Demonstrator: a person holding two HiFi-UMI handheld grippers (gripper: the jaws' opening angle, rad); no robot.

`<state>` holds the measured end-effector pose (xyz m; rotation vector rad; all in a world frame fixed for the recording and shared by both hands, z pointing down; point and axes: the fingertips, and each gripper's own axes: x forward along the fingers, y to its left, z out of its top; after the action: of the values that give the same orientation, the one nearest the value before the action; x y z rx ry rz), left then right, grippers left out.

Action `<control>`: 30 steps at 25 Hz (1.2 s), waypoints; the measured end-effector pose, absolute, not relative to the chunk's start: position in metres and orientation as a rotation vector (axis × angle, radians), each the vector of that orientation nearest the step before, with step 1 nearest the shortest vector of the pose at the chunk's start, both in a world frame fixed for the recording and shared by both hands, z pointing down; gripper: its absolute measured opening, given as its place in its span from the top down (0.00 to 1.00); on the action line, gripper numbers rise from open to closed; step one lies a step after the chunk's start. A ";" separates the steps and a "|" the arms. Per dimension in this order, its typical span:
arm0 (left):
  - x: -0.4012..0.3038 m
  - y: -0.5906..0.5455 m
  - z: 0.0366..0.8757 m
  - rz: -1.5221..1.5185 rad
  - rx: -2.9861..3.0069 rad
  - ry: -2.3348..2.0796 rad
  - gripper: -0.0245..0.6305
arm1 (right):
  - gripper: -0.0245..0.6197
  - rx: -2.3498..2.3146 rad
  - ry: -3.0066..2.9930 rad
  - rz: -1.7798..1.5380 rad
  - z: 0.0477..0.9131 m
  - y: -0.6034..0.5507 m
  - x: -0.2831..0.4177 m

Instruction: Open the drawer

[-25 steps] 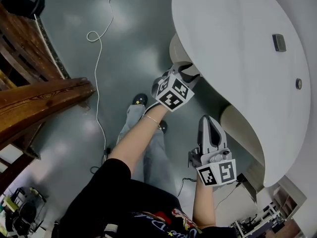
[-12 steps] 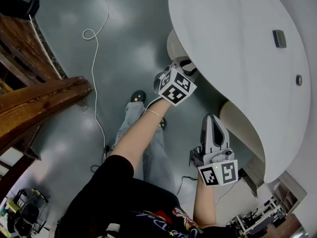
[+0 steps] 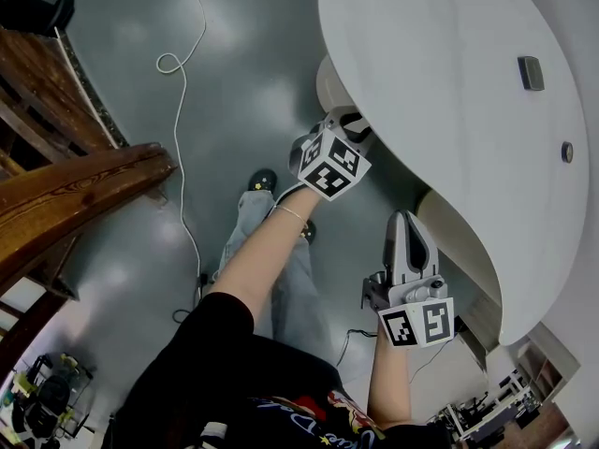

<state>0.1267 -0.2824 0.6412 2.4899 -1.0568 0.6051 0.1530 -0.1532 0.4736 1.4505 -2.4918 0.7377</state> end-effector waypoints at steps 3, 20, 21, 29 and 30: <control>0.128 -0.282 0.641 0.613 2.489 -1.053 0.81 | 0.96 1.458 -2.486 0.734 0.474 -0.155 0.157; 0.117 -0.266 0.643 0.610 2.498 -1.040 0.81 | 0.96 1.423 -2.504 0.722 0.471 -0.160 0.150; 0.116 -0.264 0.643 0.610 2.501 -1.039 0.81 | 0.96 1.416 -2.506 0.723 0.472 -0.159 0.148; 0.112 -0.259 0.644 0.619 2.483 -1.050 0.81 | 0.96 1.379 -2.525 0.710 0.471 -0.156 0.144; 0.111 -0.258 0.644 0.621 2.479 -1.048 0.81 | 0.96 1.379 -2.527 0.709 0.471 -0.155 0.145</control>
<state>0.1113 -0.2584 0.6444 2.4790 -1.0480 0.6213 0.1450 -0.1552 0.4708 1.3790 -2.5274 0.7087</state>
